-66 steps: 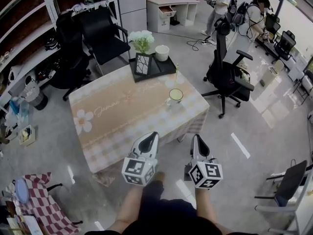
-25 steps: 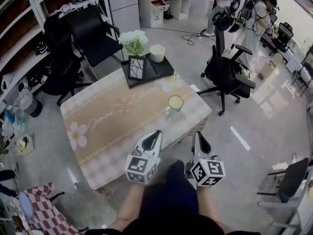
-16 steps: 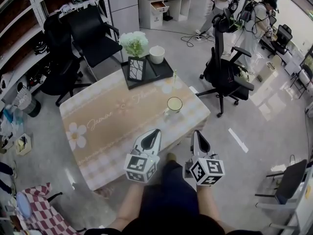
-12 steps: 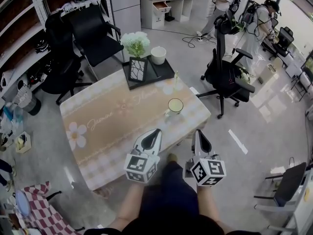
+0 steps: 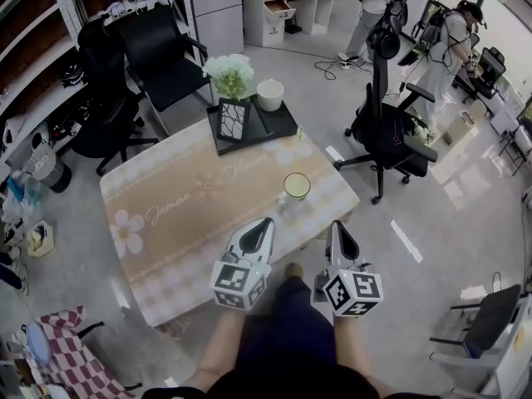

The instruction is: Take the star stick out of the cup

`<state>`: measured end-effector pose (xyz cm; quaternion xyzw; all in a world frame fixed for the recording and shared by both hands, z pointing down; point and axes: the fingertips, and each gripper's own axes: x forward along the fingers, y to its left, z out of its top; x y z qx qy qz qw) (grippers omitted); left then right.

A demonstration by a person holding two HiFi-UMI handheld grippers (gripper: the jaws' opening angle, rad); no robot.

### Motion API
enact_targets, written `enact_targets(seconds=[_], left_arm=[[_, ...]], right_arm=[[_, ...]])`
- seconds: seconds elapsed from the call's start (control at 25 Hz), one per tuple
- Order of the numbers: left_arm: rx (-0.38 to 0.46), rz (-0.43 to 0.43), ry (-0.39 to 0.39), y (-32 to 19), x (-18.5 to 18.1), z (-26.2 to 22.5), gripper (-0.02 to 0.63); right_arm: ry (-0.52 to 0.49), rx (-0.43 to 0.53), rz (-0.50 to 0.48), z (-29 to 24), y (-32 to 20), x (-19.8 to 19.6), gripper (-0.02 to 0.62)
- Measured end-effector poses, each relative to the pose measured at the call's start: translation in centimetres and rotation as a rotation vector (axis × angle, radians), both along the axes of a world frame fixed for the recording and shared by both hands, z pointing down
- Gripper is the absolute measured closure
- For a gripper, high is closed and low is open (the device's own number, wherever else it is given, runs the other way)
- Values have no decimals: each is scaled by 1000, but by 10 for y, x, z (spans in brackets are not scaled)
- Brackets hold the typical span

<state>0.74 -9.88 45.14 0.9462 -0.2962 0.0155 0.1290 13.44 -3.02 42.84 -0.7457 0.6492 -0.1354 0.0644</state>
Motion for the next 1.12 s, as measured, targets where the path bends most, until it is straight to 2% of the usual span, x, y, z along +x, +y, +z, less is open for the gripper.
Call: enact_targets(seconds=[0.48, 1.12], left_arm=[[-9, -31, -7, -39, 34, -1, 594], [-21, -120, -18, -98, 62, 4, 595]], right_arm=[[-7, -23, -14, 5, -39, 41, 592], [-31, -33, -118, 13, -115, 71, 592]])
